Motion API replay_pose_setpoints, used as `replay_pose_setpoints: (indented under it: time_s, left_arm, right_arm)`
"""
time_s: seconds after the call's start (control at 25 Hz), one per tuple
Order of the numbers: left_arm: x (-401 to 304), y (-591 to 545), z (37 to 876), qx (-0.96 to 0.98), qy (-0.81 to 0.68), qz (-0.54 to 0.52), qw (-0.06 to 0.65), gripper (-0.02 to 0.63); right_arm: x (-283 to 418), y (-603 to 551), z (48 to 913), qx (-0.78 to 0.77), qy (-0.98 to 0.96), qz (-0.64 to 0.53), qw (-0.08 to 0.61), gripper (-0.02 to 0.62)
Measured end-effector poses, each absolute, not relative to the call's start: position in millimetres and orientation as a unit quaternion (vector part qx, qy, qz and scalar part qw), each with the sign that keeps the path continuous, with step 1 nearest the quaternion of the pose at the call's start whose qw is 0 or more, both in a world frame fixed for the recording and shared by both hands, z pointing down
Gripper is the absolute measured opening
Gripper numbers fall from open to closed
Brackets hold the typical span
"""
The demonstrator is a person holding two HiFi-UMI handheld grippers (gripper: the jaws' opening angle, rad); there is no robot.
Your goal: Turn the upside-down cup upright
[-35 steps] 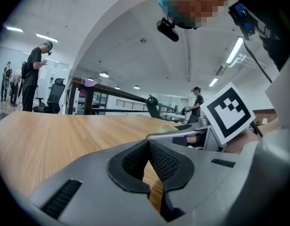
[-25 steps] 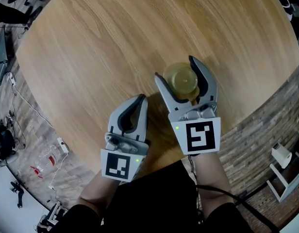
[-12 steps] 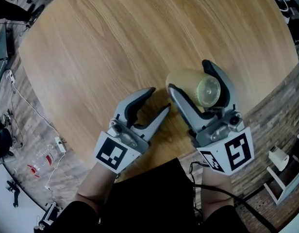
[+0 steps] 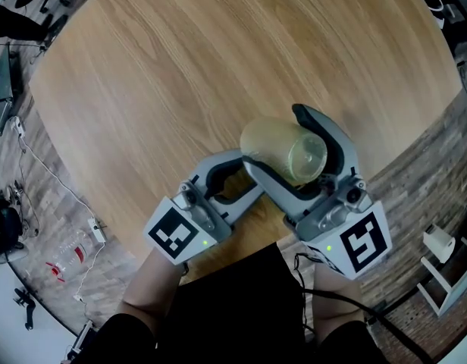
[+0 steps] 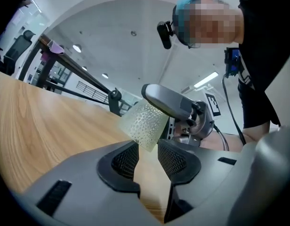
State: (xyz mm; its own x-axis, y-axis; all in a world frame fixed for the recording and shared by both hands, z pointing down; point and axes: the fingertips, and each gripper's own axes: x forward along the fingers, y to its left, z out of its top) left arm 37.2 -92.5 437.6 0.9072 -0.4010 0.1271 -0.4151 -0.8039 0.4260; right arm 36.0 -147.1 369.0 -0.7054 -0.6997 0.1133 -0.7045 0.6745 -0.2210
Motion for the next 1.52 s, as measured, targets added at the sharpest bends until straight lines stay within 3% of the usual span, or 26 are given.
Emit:
replay_pose_setpoints:
  time_s: [0.28, 0.76, 1.24, 1.28, 1.36, 1.52]
  left_arm:
    - [41.3, -84.1, 445.6, 0.963, -0.203, 0.061, 0.165, 0.062]
    - [43.8, -85.7, 448.9, 0.962, -0.223, 0.131, 0.092, 0.029]
    - [33.3, -92.9, 462.1, 0.941, -0.248, 0.211, 0.089, 0.021]
    - [34.5, -90.3, 463.1, 0.941, -0.244, 0.218, 0.09, 0.021]
    - [36.3, -84.9, 462.8, 0.94, -0.238, 0.224, 0.094, 0.021]
    - [37.9, -77.0, 460.0, 0.938, -0.238, 0.231, 0.102, 0.021]
  right_arm:
    - [48.2, -148.7, 378.1, 0.374, -0.916, 0.145, -0.008, 0.35]
    - [59.6, -158.1, 393.9, 0.413, -0.895, 0.17, -0.012, 0.35]
    - [88.9, -164.3, 392.0, 0.499, -0.86, 0.068, 0.081, 0.34]
    - [89.9, -164.8, 391.7, 0.508, -0.854, 0.061, 0.088, 0.291]
    - [93.0, -164.2, 392.3, 0.528, -0.842, 0.058, 0.097, 0.047]
    - [81.6, -158.2, 396.2, 0.512, -0.849, 0.071, 0.111, 0.014]
